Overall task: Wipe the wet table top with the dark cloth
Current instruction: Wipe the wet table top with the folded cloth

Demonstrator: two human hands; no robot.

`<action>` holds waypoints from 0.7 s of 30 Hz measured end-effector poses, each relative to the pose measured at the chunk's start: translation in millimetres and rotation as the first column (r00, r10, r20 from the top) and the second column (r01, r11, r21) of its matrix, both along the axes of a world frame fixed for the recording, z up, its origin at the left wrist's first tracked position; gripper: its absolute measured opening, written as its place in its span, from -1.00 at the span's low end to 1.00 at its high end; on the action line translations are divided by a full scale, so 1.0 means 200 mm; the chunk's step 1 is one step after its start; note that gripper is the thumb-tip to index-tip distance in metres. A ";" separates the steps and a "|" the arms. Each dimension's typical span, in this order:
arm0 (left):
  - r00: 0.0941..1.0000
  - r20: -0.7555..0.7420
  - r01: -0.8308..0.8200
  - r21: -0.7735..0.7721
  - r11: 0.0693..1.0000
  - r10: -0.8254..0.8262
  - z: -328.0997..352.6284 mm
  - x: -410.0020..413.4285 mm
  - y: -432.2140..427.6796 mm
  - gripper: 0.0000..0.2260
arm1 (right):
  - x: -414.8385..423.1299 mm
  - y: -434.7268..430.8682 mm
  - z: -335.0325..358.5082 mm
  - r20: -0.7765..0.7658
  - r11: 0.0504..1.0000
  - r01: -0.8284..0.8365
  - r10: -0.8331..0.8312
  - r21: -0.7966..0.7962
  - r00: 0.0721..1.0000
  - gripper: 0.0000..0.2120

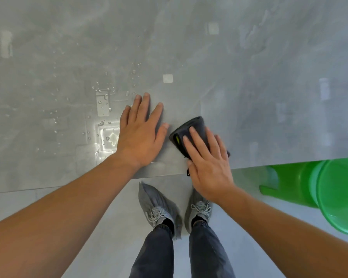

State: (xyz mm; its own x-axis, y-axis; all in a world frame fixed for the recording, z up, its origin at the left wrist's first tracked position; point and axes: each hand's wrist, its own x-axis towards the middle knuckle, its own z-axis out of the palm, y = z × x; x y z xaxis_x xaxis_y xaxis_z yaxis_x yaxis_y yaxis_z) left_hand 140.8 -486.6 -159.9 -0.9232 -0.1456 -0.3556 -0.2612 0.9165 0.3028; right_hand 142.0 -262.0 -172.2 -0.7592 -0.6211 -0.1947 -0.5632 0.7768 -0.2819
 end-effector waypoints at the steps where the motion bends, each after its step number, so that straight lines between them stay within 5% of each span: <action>1: 1.000 -0.006 0.002 0.003 1.000 -0.001 0.01 0.00 -0.01 -0.39 | -0.02 0.03 0.00 -0.002 0.998 -0.068 0.068 0.002 0.998 -0.43; 3: 1.000 -0.017 -0.001 0.021 1.000 0.001 0.02 0.01 -0.03 -0.41 | -0.11 0.06 0.00 -0.012 0.998 -0.057 0.057 -0.007 0.998 -0.44; 6: 0.999 -0.023 -0.035 0.002 0.999 0.035 0.02 0.05 -0.09 -0.42 | -0.24 0.05 0.01 0.025 0.942 0.335 -0.335 -0.022 0.942 -0.44; 8: 0.997 -0.016 -0.071 -0.034 0.997 0.070 0.02 0.07 -0.15 -0.40 | -0.20 -0.03 0.01 0.021 0.890 0.455 -0.455 0.013 0.890 -0.43; 12: 0.993 -0.021 -0.118 -0.080 0.990 0.117 0.01 0.04 -0.27 -0.40 | 0.09 -0.17 0.02 0.016 0.996 0.090 -0.090 0.027 0.996 -0.42; 15: 0.989 -0.005 -0.148 -0.099 0.984 0.148 -0.01 0.01 -0.32 -0.41 | 0.12 -0.22 0.01 0.008 0.988 -0.148 0.148 0.053 0.989 -0.47; 18: 0.991 0.028 -0.127 -0.117 0.985 0.131 -0.03 0.02 -0.34 -0.40 | -0.08 -0.27 -0.01 -0.005 0.990 -0.116 0.117 0.076 0.993 -0.46; 21: 0.990 0.029 -0.133 -0.104 0.986 0.136 -0.03 0.02 -0.35 -0.40 | -0.30 -0.34 -0.01 0.007 0.987 0.155 -0.155 0.048 0.988 -0.45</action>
